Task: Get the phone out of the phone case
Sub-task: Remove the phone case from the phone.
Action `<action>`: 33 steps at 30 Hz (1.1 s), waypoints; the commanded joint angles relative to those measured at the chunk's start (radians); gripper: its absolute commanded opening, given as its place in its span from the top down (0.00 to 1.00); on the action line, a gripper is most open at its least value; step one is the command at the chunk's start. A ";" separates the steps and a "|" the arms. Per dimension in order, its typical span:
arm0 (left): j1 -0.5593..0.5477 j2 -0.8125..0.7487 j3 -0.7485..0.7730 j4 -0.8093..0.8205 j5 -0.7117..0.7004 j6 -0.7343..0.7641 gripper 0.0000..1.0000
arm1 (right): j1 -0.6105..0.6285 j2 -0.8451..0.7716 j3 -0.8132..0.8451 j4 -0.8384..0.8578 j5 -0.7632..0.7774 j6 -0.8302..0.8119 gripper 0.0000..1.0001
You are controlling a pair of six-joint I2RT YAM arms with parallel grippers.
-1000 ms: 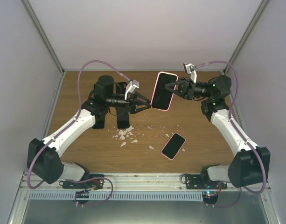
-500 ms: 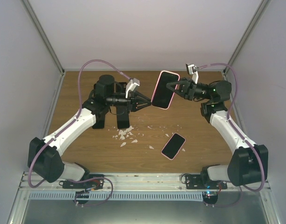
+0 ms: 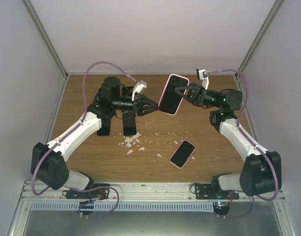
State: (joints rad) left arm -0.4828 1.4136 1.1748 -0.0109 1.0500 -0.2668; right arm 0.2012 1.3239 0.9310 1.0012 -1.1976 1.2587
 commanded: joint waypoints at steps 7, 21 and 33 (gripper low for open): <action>-0.001 0.061 0.036 0.225 -0.079 -0.133 0.75 | 0.158 -0.002 -0.026 0.103 -0.095 0.123 1.00; -0.021 0.080 0.062 0.295 -0.052 -0.197 0.71 | 0.214 0.021 -0.063 0.054 -0.070 0.069 1.00; -0.065 0.080 0.026 0.432 0.072 -0.292 0.71 | 0.236 0.057 -0.047 -0.019 -0.082 -0.001 1.00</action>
State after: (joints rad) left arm -0.4782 1.4807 1.1793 0.2401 1.2079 -0.5095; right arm 0.3168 1.3449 0.8791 1.0504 -1.0912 1.2934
